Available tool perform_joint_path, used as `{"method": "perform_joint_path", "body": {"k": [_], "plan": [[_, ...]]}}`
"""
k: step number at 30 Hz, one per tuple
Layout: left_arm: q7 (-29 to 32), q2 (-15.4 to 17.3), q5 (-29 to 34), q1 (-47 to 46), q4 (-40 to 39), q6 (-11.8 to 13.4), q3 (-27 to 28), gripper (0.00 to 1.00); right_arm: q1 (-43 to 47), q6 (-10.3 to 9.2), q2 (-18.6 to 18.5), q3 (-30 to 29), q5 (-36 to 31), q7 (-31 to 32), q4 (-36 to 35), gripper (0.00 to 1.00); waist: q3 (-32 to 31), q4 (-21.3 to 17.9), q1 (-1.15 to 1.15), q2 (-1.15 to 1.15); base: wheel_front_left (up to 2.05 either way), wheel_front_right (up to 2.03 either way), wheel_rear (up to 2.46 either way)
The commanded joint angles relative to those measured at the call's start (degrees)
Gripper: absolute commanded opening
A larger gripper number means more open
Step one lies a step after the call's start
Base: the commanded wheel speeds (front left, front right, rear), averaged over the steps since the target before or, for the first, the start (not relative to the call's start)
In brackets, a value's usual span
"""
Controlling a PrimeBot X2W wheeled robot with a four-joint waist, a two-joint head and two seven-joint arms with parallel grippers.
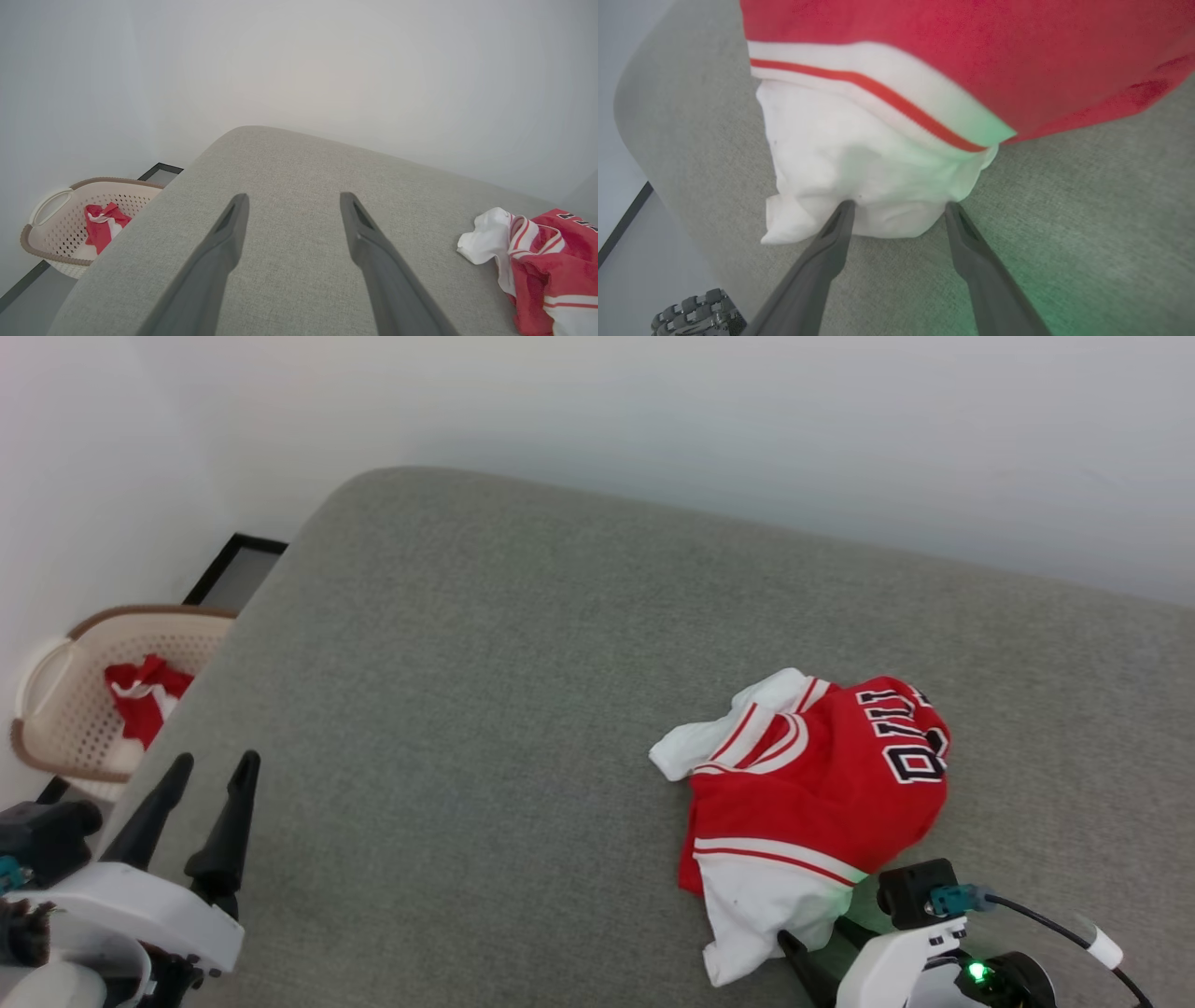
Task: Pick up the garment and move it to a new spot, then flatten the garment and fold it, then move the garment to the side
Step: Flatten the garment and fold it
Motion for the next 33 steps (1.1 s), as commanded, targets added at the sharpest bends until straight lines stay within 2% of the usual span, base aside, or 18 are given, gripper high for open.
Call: {"method": "perform_joint_path", "body": {"k": [1,2,3,4,10,15,26,33], "plan": [[-0.33,-0.38,0.42,-0.82,0.52,-0.35,-0.14,1.0,-1.05,-0.08,0.33,-0.1,-1.06,0.24,0.96,1.0,1.18,1.29,0.0,0.0,0.0,0.0,0.0],[-0.41,-0.63,0.49,-1.11,0.88,-0.55,-0.28,1.0,-1.36,-0.08,0.5,-0.31,-1.46,0.4,1.82,1.0,1.32,1.42,0.0,0.0,0.0,0.0,0.0],[-0.43,-0.92,0.52,-1.47,1.18,-0.73,-0.46,1.0,-1.81,-0.08,0.55,-0.02,-2.27,0.23,2.35,0.35,1.45,1.59,0.0,0.0,0.0,0.0,0.0],[-0.52,-1.07,0.53,-1.74,1.54,-0.79,-0.55,1.0,-2.0,-0.08,0.63,0.04,-2.45,0.16,2.93,0.0,1.51,1.67,0.0,0.0,0.0,0.0,0.0],[-1.08,-1.11,0.15,-1.87,3.03,-1.21,-0.04,1.0,-3.21,-0.08,0.0,-1.11,-3.11,-0.26,2.5,0.0,1.25,0.84,0.0,0.0,0.0,0.0,0.0],[-1.52,-0.67,-0.17,-0.82,3.01,-0.95,0.66,1.0,-3.41,-0.08,-1.5,-3.1,-3.39,2.1,-0.71,0.0,0.51,-0.97,0.0,0.0,0.0,0.0,0.0],[-1.5,0.22,-0.95,0.92,1.67,-0.15,1.65,1.0,-3.79,-0.08,-9.87,-13.35,-3.83,11.16,-10.13,0.0,-0.7,-6.48,0.0,0.0,0.0,0.0,0.0],[-1.23,-0.2,-0.64,0.18,1.33,-0.26,0.91,1.0,-5.63,-0.08,-15.32,-19.27,-3.18,12.29,-6.64,0.0,-0.71,-8.18,0.0,0.0,0.0,0.0,0.0]]}}
